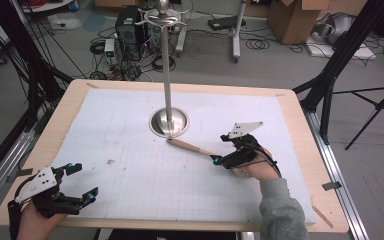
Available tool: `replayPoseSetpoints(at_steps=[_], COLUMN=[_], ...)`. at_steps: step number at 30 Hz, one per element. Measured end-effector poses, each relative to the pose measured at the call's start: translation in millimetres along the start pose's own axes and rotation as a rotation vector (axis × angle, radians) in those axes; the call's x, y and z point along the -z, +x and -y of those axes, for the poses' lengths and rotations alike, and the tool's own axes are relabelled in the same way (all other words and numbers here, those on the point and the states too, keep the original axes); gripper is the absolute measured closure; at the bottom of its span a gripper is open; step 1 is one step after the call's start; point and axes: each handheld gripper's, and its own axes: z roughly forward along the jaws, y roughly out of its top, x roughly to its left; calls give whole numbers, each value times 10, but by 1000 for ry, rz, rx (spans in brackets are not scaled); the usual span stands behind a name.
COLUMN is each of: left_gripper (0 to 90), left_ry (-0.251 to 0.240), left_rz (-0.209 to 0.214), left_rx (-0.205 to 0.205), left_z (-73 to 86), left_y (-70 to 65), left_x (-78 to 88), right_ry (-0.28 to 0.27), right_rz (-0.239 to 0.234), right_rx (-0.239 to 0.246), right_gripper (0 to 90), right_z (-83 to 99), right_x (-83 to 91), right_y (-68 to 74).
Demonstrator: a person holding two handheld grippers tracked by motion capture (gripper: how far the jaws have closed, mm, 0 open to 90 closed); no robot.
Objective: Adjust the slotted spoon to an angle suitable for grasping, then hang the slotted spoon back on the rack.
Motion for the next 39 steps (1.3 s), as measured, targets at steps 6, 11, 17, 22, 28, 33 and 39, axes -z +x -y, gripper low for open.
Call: replayPoseSetpoints(at_steps=[6,11,17,22,28,33,39], left_gripper=[17,17,17,17,17,17,17], left_ry=[5,4,10,10,12,13,13], left_rz=[-2,-12,-21,-27,-28,-26,-26], left_rx=[2,7,9,13,12,16,16], left_z=[15,32,57,70,78,84,85], left_y=[-3,-10,-10,-6,-5,-5,-7], left_x=[3,37,68,86,93,92,91], right_ry=[3,0,31,48,93,121,197], right_rz=[0,-1,-9,-15,-19,-22,-27], right_rx=[34,55,67,52,46,45,60], right_gripper=[147,149,149,149,150,170,204], right_z=[4,14,35,19,23,32,20], right_x=[-19,-25,-66,-64,-86,-131,-199], right_y=[-12,-35,-82,-90,-127,-141,-134])
